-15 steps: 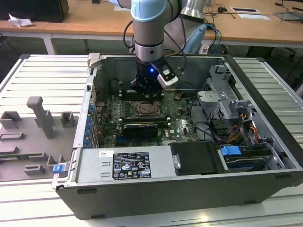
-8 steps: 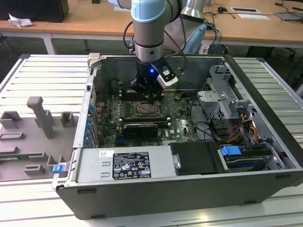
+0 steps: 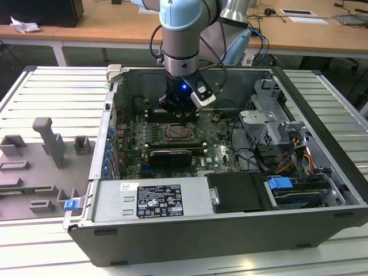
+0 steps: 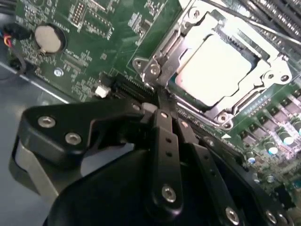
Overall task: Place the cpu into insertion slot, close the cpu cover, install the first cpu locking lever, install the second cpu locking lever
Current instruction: 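Install the first cpu locking lever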
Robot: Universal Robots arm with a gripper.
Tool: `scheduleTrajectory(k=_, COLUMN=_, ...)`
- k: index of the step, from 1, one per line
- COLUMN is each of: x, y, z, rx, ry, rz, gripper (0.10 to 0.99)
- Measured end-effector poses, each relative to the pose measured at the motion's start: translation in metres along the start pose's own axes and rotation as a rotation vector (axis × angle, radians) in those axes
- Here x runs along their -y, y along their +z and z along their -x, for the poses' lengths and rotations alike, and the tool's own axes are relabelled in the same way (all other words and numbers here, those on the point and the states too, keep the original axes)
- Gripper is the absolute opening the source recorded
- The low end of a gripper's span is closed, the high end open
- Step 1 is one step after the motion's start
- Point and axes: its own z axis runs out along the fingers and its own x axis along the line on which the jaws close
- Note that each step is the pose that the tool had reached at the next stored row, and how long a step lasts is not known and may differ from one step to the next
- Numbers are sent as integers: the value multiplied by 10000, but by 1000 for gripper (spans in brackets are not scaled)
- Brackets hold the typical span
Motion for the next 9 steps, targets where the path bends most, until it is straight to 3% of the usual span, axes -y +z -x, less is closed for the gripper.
scheduleTrajectory(k=4, x=-11, y=-154, z=13, rx=-13, ry=-1, rz=-21, gripper=106)
scheduleTrajectory(k=9, x=10, y=-165, z=12, rx=-12, ry=-1, rz=-27, gripper=106)
